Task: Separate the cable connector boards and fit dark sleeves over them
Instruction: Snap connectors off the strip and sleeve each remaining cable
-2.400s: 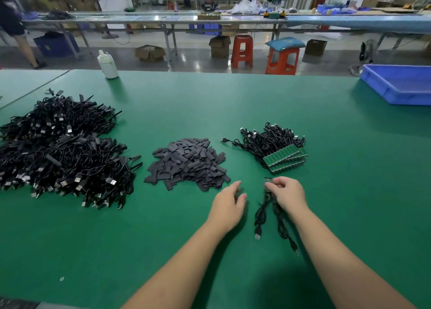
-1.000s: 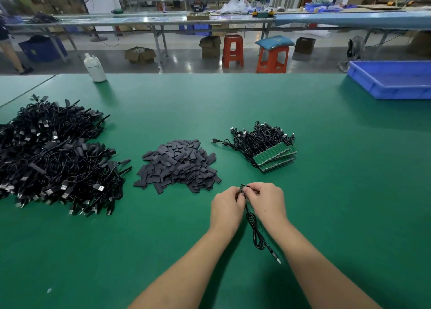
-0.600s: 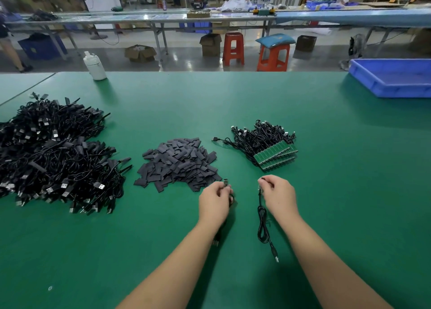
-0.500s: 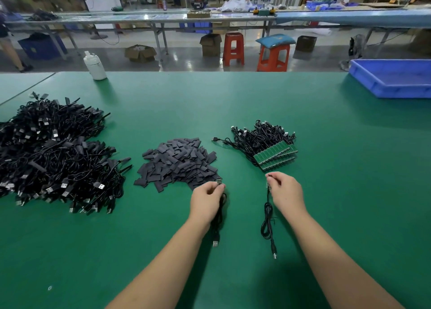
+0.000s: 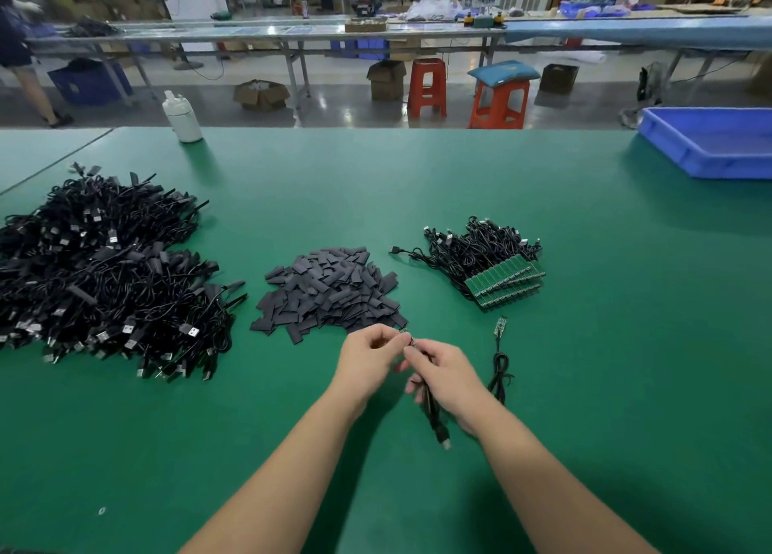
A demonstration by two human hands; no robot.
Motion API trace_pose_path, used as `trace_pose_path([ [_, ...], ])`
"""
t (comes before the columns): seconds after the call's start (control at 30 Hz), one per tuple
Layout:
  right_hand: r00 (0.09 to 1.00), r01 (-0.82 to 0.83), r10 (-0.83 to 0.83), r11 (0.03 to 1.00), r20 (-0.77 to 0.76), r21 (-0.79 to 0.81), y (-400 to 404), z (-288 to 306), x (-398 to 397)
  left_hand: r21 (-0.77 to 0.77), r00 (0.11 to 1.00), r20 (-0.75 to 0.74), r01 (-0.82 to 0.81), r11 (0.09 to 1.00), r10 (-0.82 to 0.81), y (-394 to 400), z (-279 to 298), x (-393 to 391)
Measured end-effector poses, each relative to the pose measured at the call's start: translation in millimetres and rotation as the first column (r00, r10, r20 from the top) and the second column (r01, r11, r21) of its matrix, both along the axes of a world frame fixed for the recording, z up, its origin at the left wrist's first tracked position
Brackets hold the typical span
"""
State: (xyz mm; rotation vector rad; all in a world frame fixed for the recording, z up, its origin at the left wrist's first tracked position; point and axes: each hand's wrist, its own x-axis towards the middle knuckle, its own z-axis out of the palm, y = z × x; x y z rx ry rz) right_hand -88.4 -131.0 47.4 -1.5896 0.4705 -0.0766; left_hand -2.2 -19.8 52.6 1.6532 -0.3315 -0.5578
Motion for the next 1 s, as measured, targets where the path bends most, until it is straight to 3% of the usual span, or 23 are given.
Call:
trace_pose_path([
  [0.1,0.998,0.046,-0.047,0.999,-0.040,-0.007,1.5,-13.6,1.7,0.118,0.997,0.046,0.052,0.992,-0.058,14.3,-7.9,15.7],
  [0.17,0.995,0.040,-0.041,0.999,-0.094,-0.012,-3.7,-21.5,0.6,0.246,0.981,0.191,-0.024,0.969,-0.025,30.6,-12.8,37.7],
  [0.27,0.992,0.058,-0.062,0.998,-0.113,-0.035,-11.4,-31.6,-2.6,0.552,0.798,0.601,-0.375,0.744,-0.043,68.6,-21.9,81.6],
  [0.33,0.994,0.058,-0.060,0.998,-0.095,-0.022,-13.5,-35.6,-3.1,0.650,0.759,0.642,-0.460,0.605,-0.112,96.7,-32.2,108.8],
  [0.43,0.995,-0.003,-0.001,0.999,-0.103,-0.037,-11.5,-38.2,-1.5,0.786,0.800,0.551,-0.402,0.470,-0.237,127.4,-43.2,135.6],
  [0.57,0.983,-0.118,0.095,0.984,-0.159,-0.137,-9.7,-35.9,-2.3,0.747,0.799,0.570,-0.407,0.526,-0.192,139.1,-43.7,148.3],
  [0.83,0.979,-0.116,0.092,0.985,-0.184,-0.127,-7.4,-30.0,-5.4,0.677,0.770,0.622,-0.439,0.591,-0.140,140.5,-32.9,134.4],
  [0.93,0.979,-0.122,0.099,0.985,-0.176,-0.126,-7.6,-30.6,-6.3,0.633,0.817,0.551,-0.279,0.722,-0.167,123.7,-24.3,112.1],
  [1.0,0.982,-0.113,0.096,0.988,-0.160,-0.102,-8.3,-31.1,-5.7,0.605,0.824,0.498,-0.107,0.789,-0.271,106.4,-21.0,90.2],
])
